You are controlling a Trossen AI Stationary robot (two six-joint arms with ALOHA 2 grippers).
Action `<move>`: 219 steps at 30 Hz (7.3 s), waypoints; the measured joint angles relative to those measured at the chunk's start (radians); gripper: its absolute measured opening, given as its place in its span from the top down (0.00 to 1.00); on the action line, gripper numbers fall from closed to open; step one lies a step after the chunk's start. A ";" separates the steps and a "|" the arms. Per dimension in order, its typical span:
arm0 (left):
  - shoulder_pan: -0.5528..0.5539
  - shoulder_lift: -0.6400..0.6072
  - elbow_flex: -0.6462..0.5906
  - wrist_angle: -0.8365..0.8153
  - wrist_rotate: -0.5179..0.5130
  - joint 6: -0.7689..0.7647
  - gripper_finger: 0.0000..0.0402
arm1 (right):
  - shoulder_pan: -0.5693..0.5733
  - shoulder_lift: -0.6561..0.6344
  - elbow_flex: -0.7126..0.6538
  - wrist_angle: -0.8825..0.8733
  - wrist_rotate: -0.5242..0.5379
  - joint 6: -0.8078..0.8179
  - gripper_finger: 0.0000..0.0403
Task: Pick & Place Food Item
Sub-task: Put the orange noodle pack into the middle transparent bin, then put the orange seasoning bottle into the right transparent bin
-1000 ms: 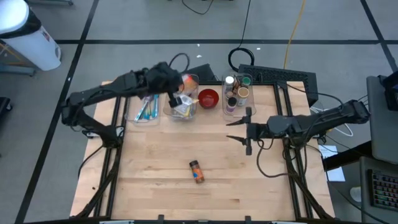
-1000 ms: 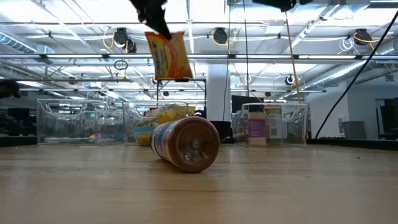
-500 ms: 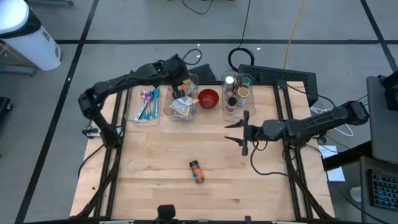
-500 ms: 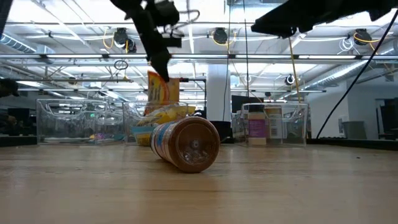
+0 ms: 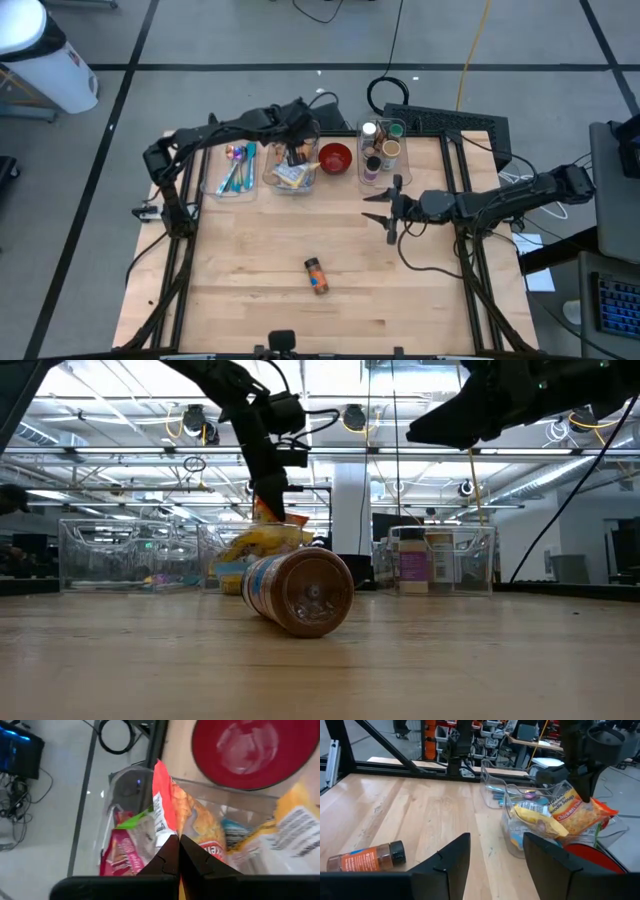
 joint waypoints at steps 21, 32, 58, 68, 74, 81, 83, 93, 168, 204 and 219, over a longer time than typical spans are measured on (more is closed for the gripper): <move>0.011 0.001 -0.001 -0.006 0.100 -0.071 0.95 | 0.003 0.000 0.000 -0.013 -0.007 0.035 0.57; 0.011 -0.009 -0.003 -0.009 0.093 -0.067 0.68 | 0.003 0.000 0.000 -0.021 -0.008 0.020 0.57; -0.077 -0.639 -0.133 0.116 0.339 -0.292 0.49 | 0.002 0.000 0.000 -0.015 -0.004 -0.041 0.56; -0.171 -0.763 -0.652 0.739 0.348 -0.329 0.49 | 0.002 0.000 0.000 -0.008 -0.004 0.067 0.58; -0.219 -0.737 -0.895 1.267 0.341 -0.329 0.49 | 0.002 0.000 0.000 0.009 -0.004 0.135 0.58; -0.249 -0.607 -0.999 1.644 0.339 -0.356 0.49 | 0.002 0.045 0.001 0.105 -0.004 0.208 0.57; -0.259 -0.565 -0.995 1.642 0.340 -0.360 0.49 | 0.002 0.087 0.001 0.156 -0.006 0.234 0.57; -0.304 -0.422 -0.942 1.644 0.341 -0.367 0.48 | 0.002 0.393 0.001 0.560 -0.102 0.330 0.57; -1.187 -0.442 -0.709 0.878 -0.464 -0.833 0.48 | 0.220 0.740 0.712 -0.386 -0.153 0.132 0.23; -0.921 -0.727 -0.709 0.307 -0.393 -0.416 0.48 | 0.225 0.816 1.373 -0.937 0.156 0.057 0.23; -0.809 -0.752 -0.710 0.308 -0.353 -0.348 0.48 | 0.166 0.988 1.496 -1.253 -0.114 0.298 0.30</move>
